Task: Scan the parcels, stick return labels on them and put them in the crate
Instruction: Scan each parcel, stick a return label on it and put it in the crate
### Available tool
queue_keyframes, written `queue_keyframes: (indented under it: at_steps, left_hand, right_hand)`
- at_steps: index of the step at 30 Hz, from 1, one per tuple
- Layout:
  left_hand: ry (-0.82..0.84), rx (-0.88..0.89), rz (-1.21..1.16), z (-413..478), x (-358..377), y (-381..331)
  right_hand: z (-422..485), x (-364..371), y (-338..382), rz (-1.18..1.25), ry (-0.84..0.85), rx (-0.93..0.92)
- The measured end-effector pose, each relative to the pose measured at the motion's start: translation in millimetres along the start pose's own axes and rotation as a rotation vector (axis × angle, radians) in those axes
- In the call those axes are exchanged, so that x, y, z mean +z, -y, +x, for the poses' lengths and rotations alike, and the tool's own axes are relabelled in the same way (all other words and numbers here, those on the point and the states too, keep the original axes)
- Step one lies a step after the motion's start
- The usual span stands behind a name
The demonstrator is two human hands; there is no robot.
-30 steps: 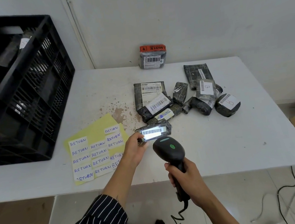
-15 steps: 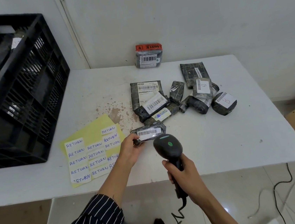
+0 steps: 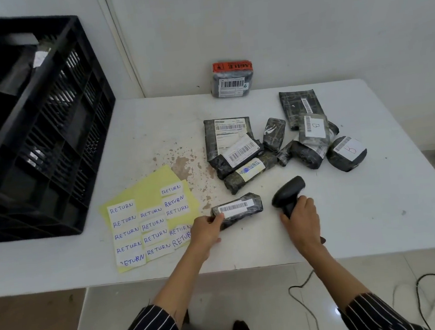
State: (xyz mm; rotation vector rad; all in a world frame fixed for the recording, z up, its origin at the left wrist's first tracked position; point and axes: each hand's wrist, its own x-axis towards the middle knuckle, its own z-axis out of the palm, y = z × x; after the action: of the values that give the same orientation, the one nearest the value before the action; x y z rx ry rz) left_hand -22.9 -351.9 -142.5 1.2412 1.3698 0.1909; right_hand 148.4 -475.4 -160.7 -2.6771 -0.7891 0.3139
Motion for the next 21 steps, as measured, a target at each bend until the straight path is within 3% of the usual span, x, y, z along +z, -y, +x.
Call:
queue_keyframes:
  at_steps: [4,6,8,10,12,15,17,21]
  left_hand:
    - [-0.053,0.089,0.158,-2.6,-12.1,-1.4]
    - [-0.123,0.213,0.249,0.5,-27.2,-1.0]
    - [-0.18,0.359,0.363,6.9,-48.7,2.4]
    - [-0.2,0.464,0.492,16.0,-74.6,9.2]
    - [-0.186,0.543,0.63,24.8,-99.9,16.6]
    - [-0.105,0.594,0.775,33.4,-127.8,25.1]
    - [-0.006,0.592,0.89,39.1,-139.8,31.8]
    - [0.13,0.582,1.052,51.6,-156.1,50.4]
  right_hand:
    - [-4.8,3.8,4.3,-0.09,-0.027,0.07]
    - [-10.6,2.7,13.9,-0.104,-0.123,0.089]
    - [-20.0,2.2,30.4,-0.036,-0.294,-0.021]
    - [-35.0,3.5,55.9,0.043,-0.354,-0.228]
    - [-53.1,10.5,87.5,0.19,-0.25,-0.434]
    - [-72.5,33.5,128.2,0.307,0.091,-0.605]
    - [-73.9,56.0,145.4,0.257,0.24,-0.642]
    - [-63.2,81.3,166.9,0.05,0.316,-0.593]
